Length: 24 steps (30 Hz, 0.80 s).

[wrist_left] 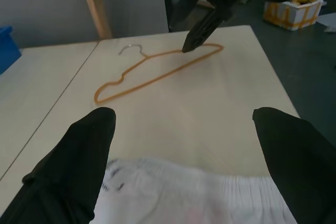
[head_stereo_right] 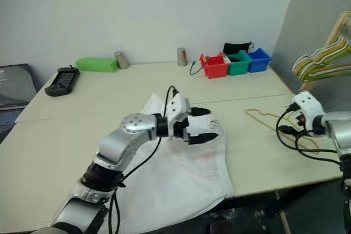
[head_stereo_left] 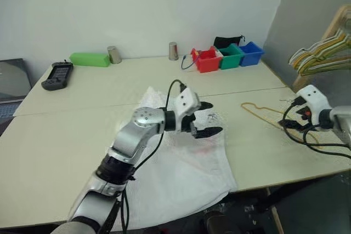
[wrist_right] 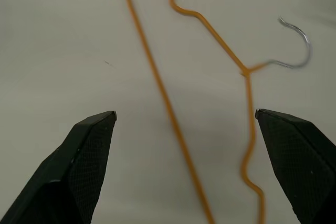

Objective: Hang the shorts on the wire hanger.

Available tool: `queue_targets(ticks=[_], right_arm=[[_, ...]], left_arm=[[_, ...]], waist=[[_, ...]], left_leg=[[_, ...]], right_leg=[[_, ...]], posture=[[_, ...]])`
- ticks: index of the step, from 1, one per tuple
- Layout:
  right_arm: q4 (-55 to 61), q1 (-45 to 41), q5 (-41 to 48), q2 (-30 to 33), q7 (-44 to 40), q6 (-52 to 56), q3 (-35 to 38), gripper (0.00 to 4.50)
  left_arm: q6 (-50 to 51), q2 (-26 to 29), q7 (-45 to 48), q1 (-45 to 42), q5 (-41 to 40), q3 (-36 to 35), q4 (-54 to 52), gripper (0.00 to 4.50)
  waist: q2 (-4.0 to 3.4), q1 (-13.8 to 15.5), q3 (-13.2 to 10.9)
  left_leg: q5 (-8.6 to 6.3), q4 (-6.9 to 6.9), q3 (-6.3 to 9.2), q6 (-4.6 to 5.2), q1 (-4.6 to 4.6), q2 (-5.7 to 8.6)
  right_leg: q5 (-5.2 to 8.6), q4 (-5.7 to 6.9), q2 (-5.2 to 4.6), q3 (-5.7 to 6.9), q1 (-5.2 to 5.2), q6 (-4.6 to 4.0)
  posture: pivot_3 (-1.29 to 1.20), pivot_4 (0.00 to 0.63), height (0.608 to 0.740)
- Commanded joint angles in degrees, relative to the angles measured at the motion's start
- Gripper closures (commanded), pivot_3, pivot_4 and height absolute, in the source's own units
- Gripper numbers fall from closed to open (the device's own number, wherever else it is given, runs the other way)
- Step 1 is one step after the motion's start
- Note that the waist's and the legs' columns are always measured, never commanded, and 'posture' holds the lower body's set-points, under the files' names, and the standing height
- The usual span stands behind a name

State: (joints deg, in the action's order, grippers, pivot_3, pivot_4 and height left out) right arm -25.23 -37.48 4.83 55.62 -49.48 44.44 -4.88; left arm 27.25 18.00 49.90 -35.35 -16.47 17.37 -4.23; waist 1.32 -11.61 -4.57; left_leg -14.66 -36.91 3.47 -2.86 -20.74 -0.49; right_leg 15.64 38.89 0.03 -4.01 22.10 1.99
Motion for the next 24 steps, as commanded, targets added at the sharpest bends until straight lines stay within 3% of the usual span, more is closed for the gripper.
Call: queue_targets(ticks=[1,11,24], right_arm=[[-11.7,-6.0,-3.5,-0.1,-1.3,-6.4,-1.6,0.0],[-37.6,-16.5,-9.7,-4.2,-4.5,-19.2,-4.8,0.0],[-49.0,-18.2,-13.2,-6.1,0.7,-24.4,-3.2,0.0]], left_arm=[[0.5,-2.1,-1.9,-1.1,0.3,0.4,-2.3,0.03],[4.6,-2.9,-5.1,1.8,0.2,0.5,-6.2,0.03],[6.9,-4.1,-7.7,2.0,-0.2,0.6,-8.6,0.03]], waist=[[0.0,-0.9,0.0],[-0.08,-2.5,0.0],[-0.16,-1.1,0.0]], left_leg=[[-0.07,0.0,-0.04,0.13,0.01,-0.01],[-0.24,-0.03,-0.15,0.41,0.03,-0.03],[-0.24,-0.05,-0.18,0.4,0.04,0.04]], right_leg=[[0.02,0.0,0.01,-0.04,0.0,0.03],[0.1,0.0,0.04,-0.19,-0.01,0.16],[0.1,-0.01,-0.03,-0.24,-0.05,0.18]], posture=[[-0.23,0.041,0.74],[-0.18,0.047,0.74],[-0.14,0.044,0.74]])
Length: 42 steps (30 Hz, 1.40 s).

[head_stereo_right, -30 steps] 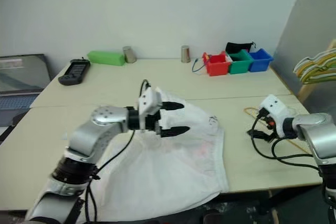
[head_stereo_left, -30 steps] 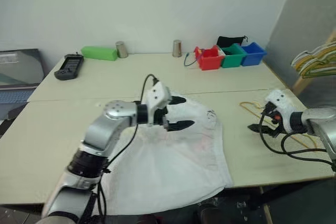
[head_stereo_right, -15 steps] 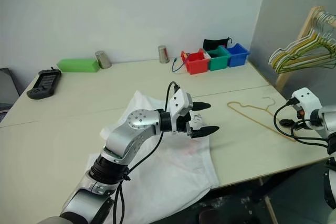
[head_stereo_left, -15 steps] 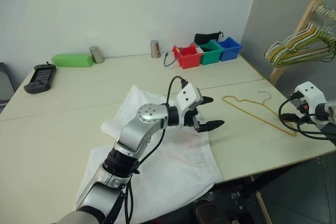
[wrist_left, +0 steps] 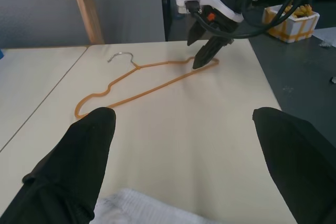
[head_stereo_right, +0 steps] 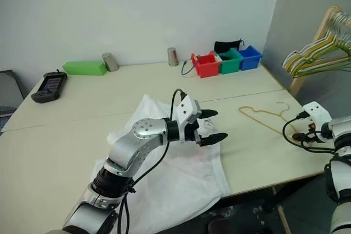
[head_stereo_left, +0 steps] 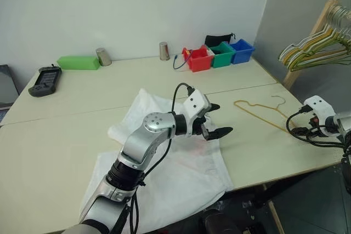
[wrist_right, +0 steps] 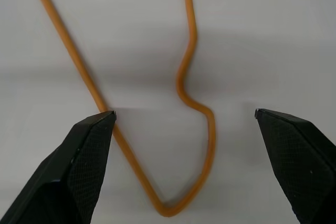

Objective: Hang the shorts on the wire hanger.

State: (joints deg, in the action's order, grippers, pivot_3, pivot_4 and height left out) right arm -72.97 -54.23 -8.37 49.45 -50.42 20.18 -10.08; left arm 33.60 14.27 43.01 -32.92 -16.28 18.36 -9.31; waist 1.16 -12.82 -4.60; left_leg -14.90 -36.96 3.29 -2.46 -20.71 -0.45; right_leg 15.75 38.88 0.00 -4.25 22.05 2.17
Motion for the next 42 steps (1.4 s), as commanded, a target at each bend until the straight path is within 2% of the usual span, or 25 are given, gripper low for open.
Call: queue_targets(ticks=[1,7,14,22,33,34,35,38,42], right_arm=[[-1.6,-1.6,0.2,0.1,1.9,0.2,2.4,0.0],[-3.2,-2.4,2.3,-0.2,5.7,3.6,7.1,0.0],[-4.0,-2.2,6.9,-0.4,14.3,10.4,15.3,0.0],[-3.0,-1.8,4.6,-0.9,13.8,9.3,14.6,0.0],[-3.6,-0.8,9.1,-0.6,19.2,15.9,21.3,0.0],[-3.5,-0.8,9.2,-0.9,18.6,16.4,21.4,0.37],[-3.3,-0.9,8.9,-1.2,17.9,16.6,21.2,0.49],[-3.0,-0.8,8.3,-1.4,17.1,16.6,20.5,1.32],[-2.9,-0.6,7.8,-1.4,16.8,16.3,20.0,2.16]], left_arm=[[0.7,-0.4,-0.9,-0.3,-0.4,-0.3,-3.8,0.03],[1.7,0.0,-1.3,0.4,-0.6,-0.3,-5.2,0.03],[3.1,1.1,-1.4,1.5,-0.6,-0.1,-7.1,0.03],[1.7,1.0,-1.9,-0.1,-0.3,-1.3,-5.1,0.03],[-0.1,-2.2,-1.2,-4.1,0.3,-0.2,-1.3,0.03],[0.2,-1.8,-0.9,-3.8,0.1,-0.2,-1.7,0.0],[0.2,-1.4,-0.5,-3.5,0.0,-0.2,-2.1,0.0],[0.6,-0.6,0.1,-3.2,-0.2,-0.3,-2.7,0.0],[0.3,0.0,0.4,-3.3,-0.2,-0.6,-2.2,0.0]], waist=[[0.0,0.3,0.0],[-0.01,1.2,0.0],[-0.02,2.0,0.0],[-0.03,2.1,0.0],[-0.03,1.8,0.0],[-0.02,1.7,0.0],[-0.01,1.7,0.0],[0.0,1.7,0.0],[0.0,1.7,0.0]], left_leg=[[0.0,-0.01,0.0,0.0,0.0,0.0],[0.0,-0.01,-0.01,0.0,0.04,0.01],[0.0,-0.02,-0.03,0.0,0.04,0.03],[0.0,-0.02,-0.06,0.0,0.05,0.04],[0.0,0.0,-0.1,0.0,0.06,0.03],[0.0,0.0,-0.1,0.0,0.06,0.03],[0.0,0.0,-0.11,0.0,0.06,0.03],[0.0,0.0,-0.11,0.0,0.07,0.02],[0.0,0.0,-0.11,0.0,0.07,0.02]], right_leg=[[0.0,0.0,0.0,0.0,-0.01,0.0],[0.0,0.01,0.0,-0.02,-0.04,0.01],[-0.01,0.01,0.0,-0.04,-0.06,0.01],[-0.01,0.0,0.0,-0.06,-0.06,0.02],[-0.01,-0.02,0.02,-0.09,-0.06,0.02],[-0.01,-0.02,0.02,-0.1,-0.06,0.02],[-0.01,-0.02,0.02,-0.11,-0.06,0.02],[-0.01,-0.02,0.03,-0.1,-0.07,0.03],[-0.01,-0.02,0.04,-0.1,-0.07,0.03]], posture=[[-0.14,0.044,0.74],[-0.12,0.044,0.74],[-0.1,0.034,0.74],[-0.13,0.044,0.74],[-0.13,0.051,0.74],[-0.13,0.051,0.74],[-0.13,0.051,0.74],[-0.13,0.051,0.74],[-0.13,0.048,0.74]])
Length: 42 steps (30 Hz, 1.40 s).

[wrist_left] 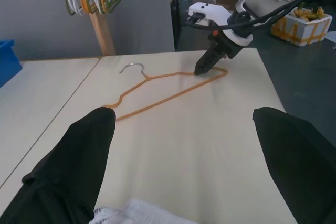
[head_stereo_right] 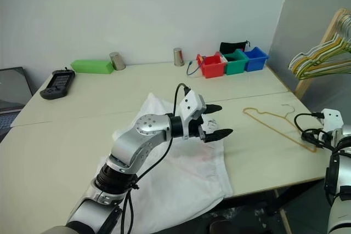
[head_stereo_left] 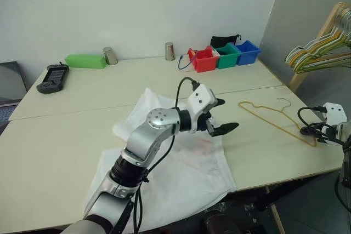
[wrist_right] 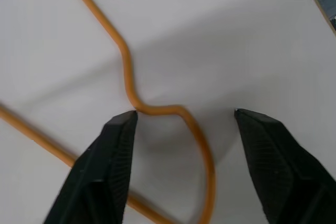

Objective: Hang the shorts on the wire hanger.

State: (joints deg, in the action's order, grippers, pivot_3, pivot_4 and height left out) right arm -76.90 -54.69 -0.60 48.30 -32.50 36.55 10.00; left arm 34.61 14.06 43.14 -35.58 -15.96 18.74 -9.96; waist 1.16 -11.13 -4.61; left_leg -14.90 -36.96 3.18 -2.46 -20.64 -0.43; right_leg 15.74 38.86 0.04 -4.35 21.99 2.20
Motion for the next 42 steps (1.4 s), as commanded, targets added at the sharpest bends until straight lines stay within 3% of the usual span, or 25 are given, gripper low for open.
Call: queue_targets(ticks=[1,8,11,21,25,34,42], right_arm=[[1.0,0.0,-0.2,-0.3,-1.6,-0.1,-0.3,2.34],[1.2,0.3,-0.7,-0.6,-3.4,0.2,-1.4,3.99],[1.4,0.4,-1.0,-0.5,-4.4,0.0,-2.0,4.49],[3.1,0.1,-5.3,0.7,-13.4,-7.4,-8.2,4.49],[8.1,-1.4,-9.6,3.1,-19.8,-20.5,-13.8,4.49],[19.7,-1.5,-12.2,0.0,-17.7,-32.4,-17.6,4.49],[28.5,-0.5,-12.5,-2.2,-13.6,-35.9,-17.4,4.49]], left_arm=[[-0.8,0.3,0.3,-0.7,-0.4,-1.1,-1.4,0.0],[-1.1,0.5,0.3,-0.7,-0.4,-1.3,-1.0,0.0],[-1.0,0.4,0.3,-0.7,-0.4,-1.3,-0.8,0.0],[-1.8,1.0,1.0,-1.2,-0.5,-2.2,0.6,0.0],[-2.0,5.5,0.9,-5.9,-2.0,-10.8,6.7,0.0],[-8.0,17.2,5.8,-12.7,-0.9,-18.4,20.8,0.0],[-12.3,20.1,8.2,-16.5,0.1,-19.2,27.9,0.0]], waist=[[0.0,0.0,0.0],[0.02,0.0,0.0],[0.07,0.0,0.0],[0.03,-0.1,-0.2],[-0.14,-0.3,-0.4],[-0.25,-1.5,-0.5],[-0.27,-0.3,-0.5]], left_leg=[[0.0,0.0,0.0,0.0,0.0,0.0],[0.0,0.0,0.0,0.0,0.0,0.0],[0.0,0.0,0.0,0.0,0.01,0.0],[0.0,0.01,-0.01,0.0,0.03,0.0],[0.0,-0.01,-0.01,0.0,0.02,0.0],[-0.05,0.0,-0.05,-0.09,-0.01,-0.04],[-0.04,-0.01,0.12,-0.1,-0.09,-0.01]], right_leg=[[0.0,0.0,0.0,0.0,0.0,0.0],[0.0,0.0,0.0,0.0,0.0,0.0],[0.0,0.0,0.0,0.0,0.0,0.0],[0.0,0.0,0.0,-0.01,-0.01,0.01],[0.0,0.0,0.0,-0.01,0.01,0.02],[-0.04,-0.08,-0.01,-0.04,0.21,0.18],[-0.05,-0.02,-0.14,0.12,0.26,0.18]], posture=[[-0.13,0.048,0.74],[-0.13,0.053,0.74],[-0.13,0.061,0.74],[-0.15,0.07,0.74],[-0.15,0.064,0.74],[-0.14,0.039,0.74],[-0.13,0.023,0.74]])
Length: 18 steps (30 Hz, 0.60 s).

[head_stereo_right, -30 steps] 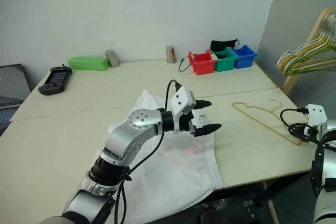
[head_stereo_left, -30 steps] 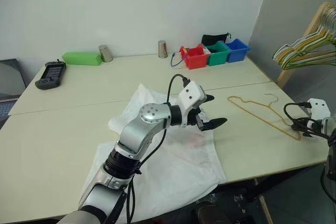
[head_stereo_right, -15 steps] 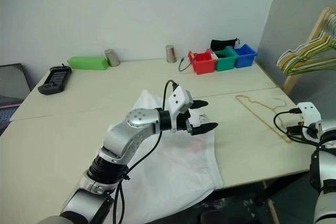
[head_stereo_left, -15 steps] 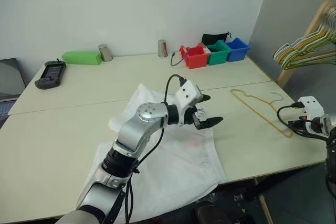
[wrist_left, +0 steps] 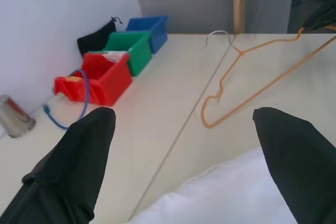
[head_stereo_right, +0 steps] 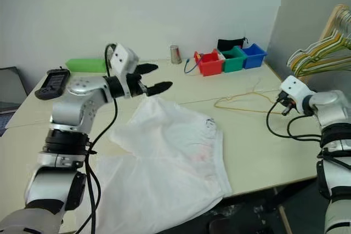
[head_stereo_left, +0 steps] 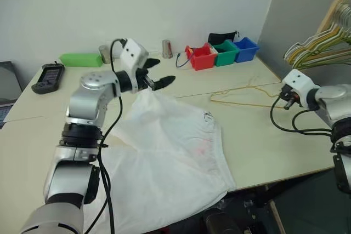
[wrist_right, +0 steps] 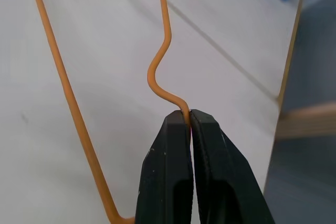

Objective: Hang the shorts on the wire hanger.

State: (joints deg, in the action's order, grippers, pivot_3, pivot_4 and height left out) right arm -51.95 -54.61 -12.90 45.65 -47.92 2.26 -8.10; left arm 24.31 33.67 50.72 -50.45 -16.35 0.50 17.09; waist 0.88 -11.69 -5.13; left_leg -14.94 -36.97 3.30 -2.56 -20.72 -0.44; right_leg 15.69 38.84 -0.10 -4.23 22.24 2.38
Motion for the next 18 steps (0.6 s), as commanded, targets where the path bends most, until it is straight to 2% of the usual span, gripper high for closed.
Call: queue_targets(ticks=[1,8,12,18], right_arm=[[4.1,-0.6,-0.2,0.4,2.3,-1.9,0.7,4.49],[10.3,-1.3,-2.4,1.0,8.7,-10.4,1.1,4.49],[13.1,-2.5,-3.5,1.5,14.6,-18.2,1.9,4.49],[14.6,-2.3,-4.4,1.9,18.9,-27.4,1.7,4.49]], left_arm=[[-2.2,0.4,0.7,-1.7,0.5,-1.0,1.0,0.0],[-3.4,1.4,2.5,-2.1,1.1,-1.1,2.8,0.0],[-5.2,2.8,4.2,-6.0,1.4,-2.4,9.2,0.0],[-8.4,4.2,7.7,-11.9,1.7,-2.9,19.4,0.0]], waist=[[0.01,0.5,0.0],[0.0,0.6,0.0],[0.0,0.3,0.0],[0.0,0.4,0.0]], left_leg=[[0.0,0.0,0.01,0.0,0.0,0.0],[0.0,-0.03,0.03,0.0,-0.05,0.01],[0.0,-0.03,0.02,0.0,-0.03,0.01],[0.01,-0.03,0.01,0.0,-0.03,0.04]], right_leg=[[0.0,0.0,0.0,0.01,0.0,0.0],[-0.01,0.03,-0.07,0.02,0.03,-0.01],[-0.01,0.09,-0.05,0.03,0.06,-0.02],[-0.01,0.08,-0.05,0.04,0.06,-0.01]], posture=[[-0.13,0.023,0.74],[-0.13,0.012,0.74],[-0.14,0.007,0.74],[-0.15,0.007,0.74]])
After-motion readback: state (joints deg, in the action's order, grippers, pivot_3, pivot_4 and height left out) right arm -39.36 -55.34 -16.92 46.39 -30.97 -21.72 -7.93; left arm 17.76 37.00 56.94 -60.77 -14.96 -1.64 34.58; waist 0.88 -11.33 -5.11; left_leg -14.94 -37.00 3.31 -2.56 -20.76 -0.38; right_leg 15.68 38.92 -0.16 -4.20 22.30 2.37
